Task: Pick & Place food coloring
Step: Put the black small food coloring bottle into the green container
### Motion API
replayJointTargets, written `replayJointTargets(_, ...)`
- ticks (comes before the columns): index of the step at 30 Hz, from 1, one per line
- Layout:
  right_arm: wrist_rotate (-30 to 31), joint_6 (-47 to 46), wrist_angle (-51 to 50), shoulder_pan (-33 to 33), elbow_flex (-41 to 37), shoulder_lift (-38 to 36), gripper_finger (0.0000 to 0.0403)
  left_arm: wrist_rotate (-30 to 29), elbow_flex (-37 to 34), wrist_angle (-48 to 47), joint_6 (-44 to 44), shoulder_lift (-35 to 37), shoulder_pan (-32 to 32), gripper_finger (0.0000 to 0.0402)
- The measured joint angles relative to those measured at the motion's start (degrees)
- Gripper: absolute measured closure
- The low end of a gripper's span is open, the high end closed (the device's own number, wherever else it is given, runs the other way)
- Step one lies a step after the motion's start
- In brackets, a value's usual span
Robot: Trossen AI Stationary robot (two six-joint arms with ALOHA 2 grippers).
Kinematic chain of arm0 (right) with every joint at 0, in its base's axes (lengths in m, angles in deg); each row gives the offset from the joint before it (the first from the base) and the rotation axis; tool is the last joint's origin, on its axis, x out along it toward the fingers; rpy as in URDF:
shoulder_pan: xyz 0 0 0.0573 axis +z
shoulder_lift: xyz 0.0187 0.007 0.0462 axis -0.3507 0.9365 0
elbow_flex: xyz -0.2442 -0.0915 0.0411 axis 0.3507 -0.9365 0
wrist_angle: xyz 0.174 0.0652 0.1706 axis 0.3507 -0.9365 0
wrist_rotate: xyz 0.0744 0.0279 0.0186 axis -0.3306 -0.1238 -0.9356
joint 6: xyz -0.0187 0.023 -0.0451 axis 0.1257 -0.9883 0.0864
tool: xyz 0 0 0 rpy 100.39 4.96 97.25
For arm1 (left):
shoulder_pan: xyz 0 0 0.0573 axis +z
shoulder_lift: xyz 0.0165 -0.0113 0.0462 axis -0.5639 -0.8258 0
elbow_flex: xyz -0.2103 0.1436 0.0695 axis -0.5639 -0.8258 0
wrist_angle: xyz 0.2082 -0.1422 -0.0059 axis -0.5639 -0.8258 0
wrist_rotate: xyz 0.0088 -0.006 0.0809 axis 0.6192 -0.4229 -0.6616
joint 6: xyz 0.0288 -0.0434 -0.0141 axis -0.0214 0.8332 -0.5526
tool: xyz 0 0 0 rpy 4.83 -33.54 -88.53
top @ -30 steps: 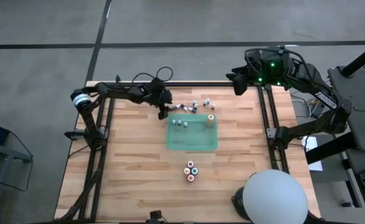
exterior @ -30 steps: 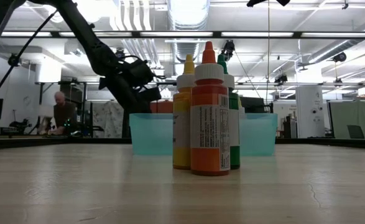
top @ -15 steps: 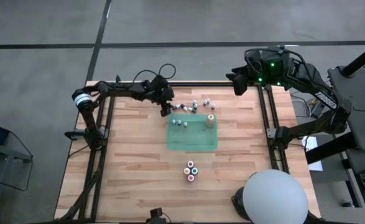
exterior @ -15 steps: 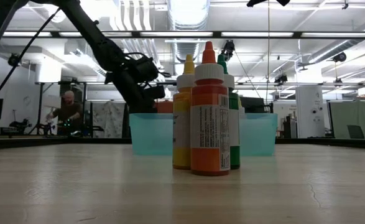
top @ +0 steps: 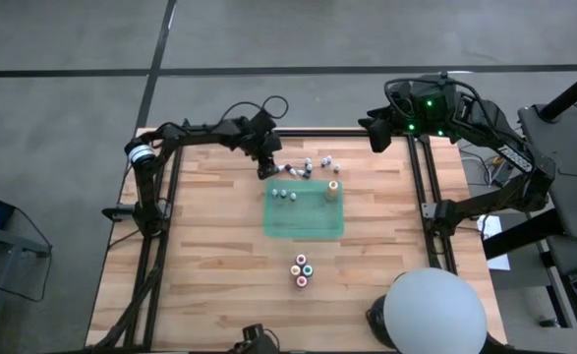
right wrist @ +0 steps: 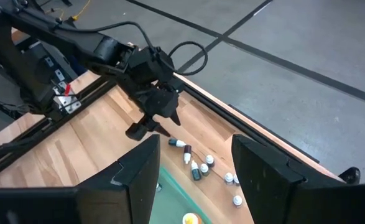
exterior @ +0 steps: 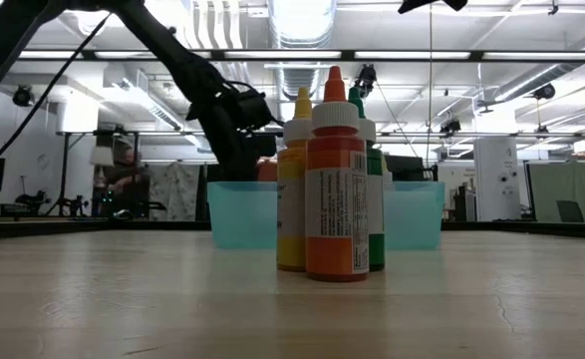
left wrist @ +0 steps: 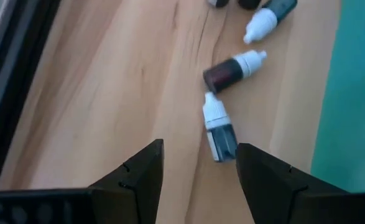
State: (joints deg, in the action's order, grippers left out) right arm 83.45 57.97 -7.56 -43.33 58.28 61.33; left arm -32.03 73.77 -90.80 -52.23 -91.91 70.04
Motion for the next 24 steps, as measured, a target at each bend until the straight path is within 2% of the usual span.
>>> replayJointTargets(13,0.0,0.0,0.0,0.0,0.0,0.0,0.0213,0.0,1.4,-1.5,0.7,-0.4,-1.6,0.0229)
replayJointTargets(17,0.0,0.0,0.0,0.0,0.0,0.0,0.0213,-2.6,1.4,-1.6,1.1,-0.4,-2.4,0.0229)
replayJointTargets(24,0.0,0.0,0.0,0.0,0.0,0.0,0.0213,-3.1,1.5,-1.8,2.8,-0.4,-2.5,0.0229)
